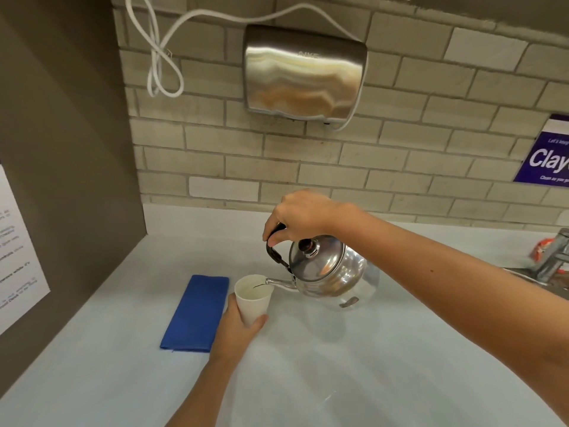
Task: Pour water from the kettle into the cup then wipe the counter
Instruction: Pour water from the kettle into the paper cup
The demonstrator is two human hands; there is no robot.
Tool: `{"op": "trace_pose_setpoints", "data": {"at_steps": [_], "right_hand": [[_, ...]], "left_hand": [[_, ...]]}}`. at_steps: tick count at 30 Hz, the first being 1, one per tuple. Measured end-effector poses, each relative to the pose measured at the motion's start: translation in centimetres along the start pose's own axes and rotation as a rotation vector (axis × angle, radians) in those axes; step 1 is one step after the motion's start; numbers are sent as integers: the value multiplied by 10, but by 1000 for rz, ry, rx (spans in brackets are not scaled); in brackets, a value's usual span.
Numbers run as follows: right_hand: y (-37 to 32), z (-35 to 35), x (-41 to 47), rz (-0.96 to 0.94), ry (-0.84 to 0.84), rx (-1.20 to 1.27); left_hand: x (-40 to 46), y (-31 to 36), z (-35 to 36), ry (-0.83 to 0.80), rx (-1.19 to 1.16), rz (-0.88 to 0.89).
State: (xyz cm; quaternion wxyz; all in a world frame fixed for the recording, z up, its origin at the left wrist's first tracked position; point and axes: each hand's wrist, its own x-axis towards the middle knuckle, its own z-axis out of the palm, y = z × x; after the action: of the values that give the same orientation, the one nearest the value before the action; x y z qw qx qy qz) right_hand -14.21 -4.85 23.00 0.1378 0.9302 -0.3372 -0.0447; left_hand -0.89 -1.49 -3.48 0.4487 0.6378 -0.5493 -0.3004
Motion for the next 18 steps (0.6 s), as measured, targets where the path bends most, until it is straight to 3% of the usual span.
{"op": "trace_pose_setpoints", "data": {"at_steps": [18], "right_hand": [[0, 0, 6, -17, -7, -69]], "left_hand": [[-1, -1, 1, 12, -14, 6]]}}
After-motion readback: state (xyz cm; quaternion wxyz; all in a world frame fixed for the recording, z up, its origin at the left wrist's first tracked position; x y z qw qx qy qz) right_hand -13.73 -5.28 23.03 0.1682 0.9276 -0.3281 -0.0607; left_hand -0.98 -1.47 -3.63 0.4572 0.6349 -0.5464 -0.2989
